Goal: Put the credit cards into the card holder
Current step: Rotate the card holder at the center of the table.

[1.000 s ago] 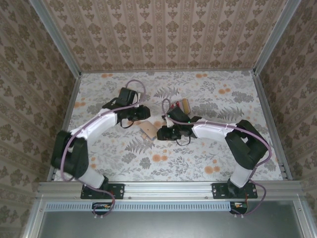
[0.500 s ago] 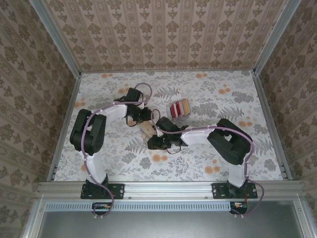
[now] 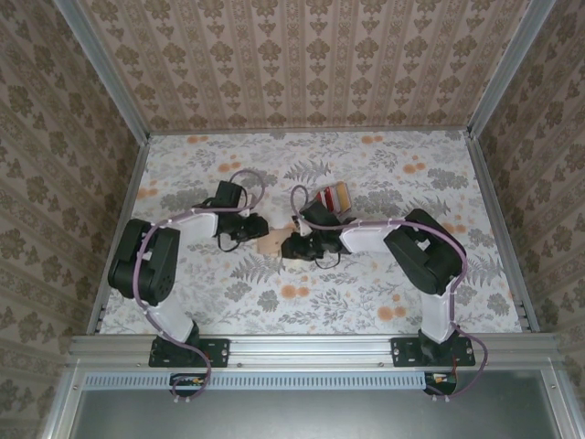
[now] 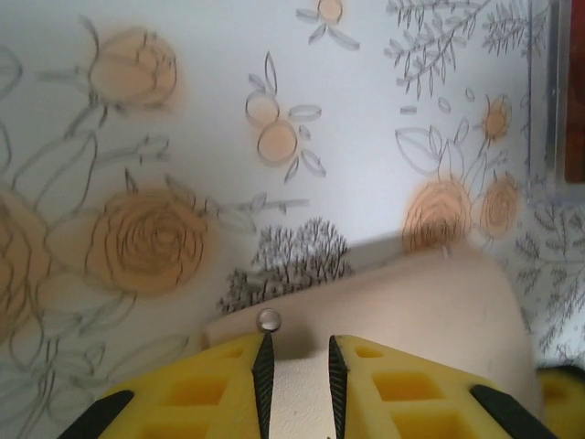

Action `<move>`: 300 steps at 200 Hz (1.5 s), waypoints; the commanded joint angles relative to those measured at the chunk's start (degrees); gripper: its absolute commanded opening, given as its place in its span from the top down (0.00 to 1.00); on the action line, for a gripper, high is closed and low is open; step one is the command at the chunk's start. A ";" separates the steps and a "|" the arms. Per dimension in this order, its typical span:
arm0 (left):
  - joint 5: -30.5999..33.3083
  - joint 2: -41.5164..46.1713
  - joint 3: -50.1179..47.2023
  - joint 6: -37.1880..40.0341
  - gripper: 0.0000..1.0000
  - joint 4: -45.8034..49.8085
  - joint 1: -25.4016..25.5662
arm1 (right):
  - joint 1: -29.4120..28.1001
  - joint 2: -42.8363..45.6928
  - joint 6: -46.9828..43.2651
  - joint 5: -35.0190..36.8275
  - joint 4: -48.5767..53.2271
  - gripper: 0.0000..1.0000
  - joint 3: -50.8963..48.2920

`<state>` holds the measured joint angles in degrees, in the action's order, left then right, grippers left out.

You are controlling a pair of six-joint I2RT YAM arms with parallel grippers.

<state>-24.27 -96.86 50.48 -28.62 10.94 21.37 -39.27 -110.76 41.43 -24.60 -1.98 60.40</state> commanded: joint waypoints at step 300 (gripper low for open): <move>-0.40 4.65 -6.11 -4.73 0.73 0.25 2.50 | -0.72 -7.05 -22.29 10.42 11.70 0.57 12.12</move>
<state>-24.01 -90.39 43.68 -34.26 11.55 23.86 -38.89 -115.11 17.12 -17.47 9.04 71.13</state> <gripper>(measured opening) 0.267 0.435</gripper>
